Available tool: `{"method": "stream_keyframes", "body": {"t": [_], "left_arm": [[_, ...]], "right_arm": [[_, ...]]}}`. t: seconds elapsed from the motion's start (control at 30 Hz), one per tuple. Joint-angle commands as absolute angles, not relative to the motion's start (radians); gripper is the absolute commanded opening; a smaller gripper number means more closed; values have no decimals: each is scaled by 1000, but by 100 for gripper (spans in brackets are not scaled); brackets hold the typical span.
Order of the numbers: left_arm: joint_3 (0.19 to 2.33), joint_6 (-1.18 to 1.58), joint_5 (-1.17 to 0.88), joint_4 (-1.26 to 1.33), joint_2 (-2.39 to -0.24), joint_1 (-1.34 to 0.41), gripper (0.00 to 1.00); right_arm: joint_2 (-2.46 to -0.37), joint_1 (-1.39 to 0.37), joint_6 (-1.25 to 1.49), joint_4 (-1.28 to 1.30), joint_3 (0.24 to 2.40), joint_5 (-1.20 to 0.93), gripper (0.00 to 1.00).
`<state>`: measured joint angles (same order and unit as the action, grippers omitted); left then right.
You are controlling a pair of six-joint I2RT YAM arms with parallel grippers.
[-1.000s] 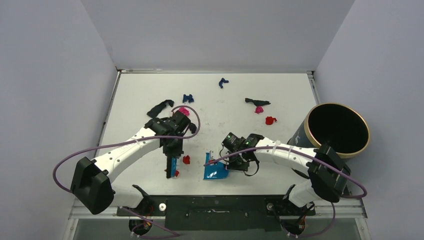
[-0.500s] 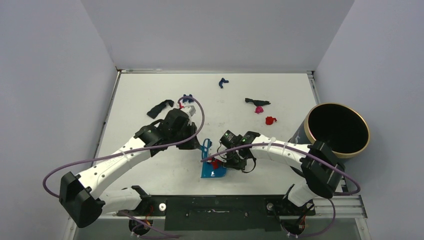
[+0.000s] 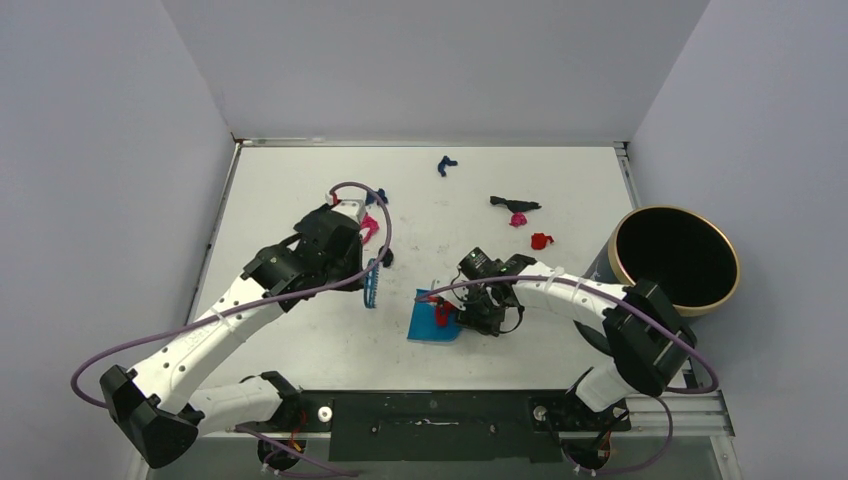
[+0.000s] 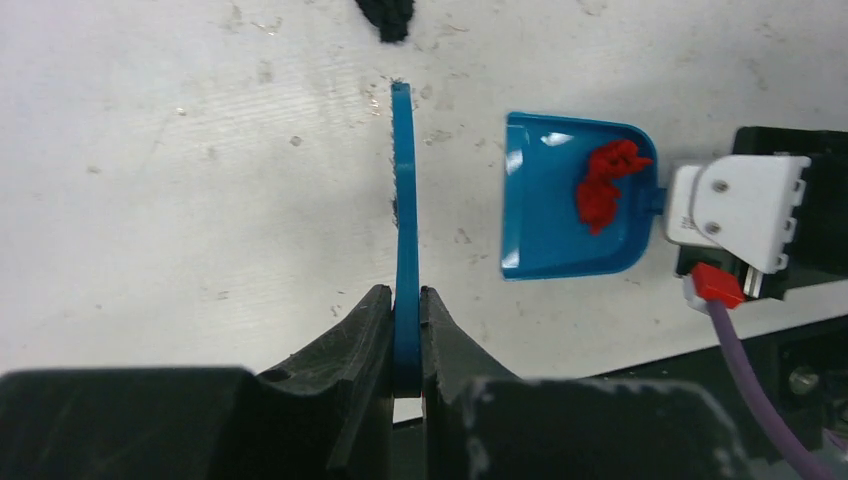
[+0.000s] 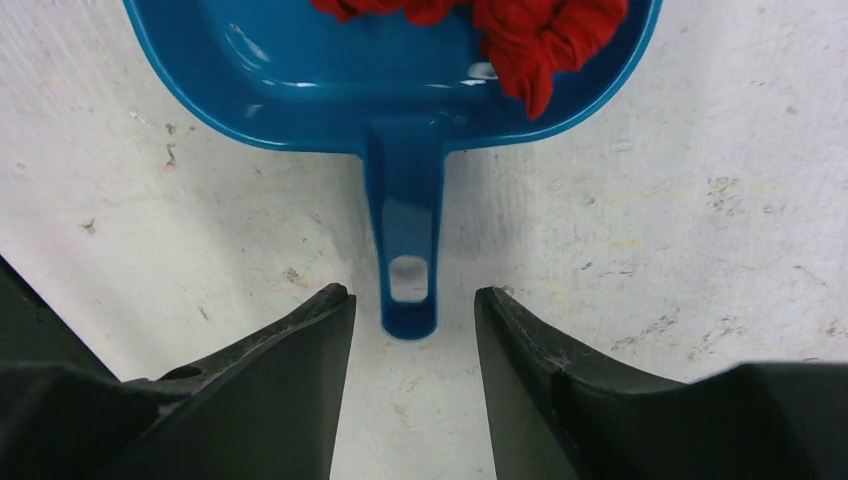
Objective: Sweep away the paper scraps from the table
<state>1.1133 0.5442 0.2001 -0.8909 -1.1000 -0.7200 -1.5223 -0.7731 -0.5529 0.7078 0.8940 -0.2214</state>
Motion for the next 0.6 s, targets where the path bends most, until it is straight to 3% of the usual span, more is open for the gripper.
{"method": "stream_keyframes", "body": {"t": [0.0,0.2,0.4,0.57], "left_arm": [[1193,447,326,-965,-1148,-690,0],[1190,401,313,-930,-1167,-643,0],[1192,330,252,-877,-1210,-568,0],[1343,238,307,-948,-1369,-545,0]], "right_arm": [[-1462,-752,-584,651,851,-245,51],[-1384,-651,-665,576,760,-309,65],[-1387,-525,-746,582,755,-481,65],[-1416,-527,-785,617,777,-575,63]]}}
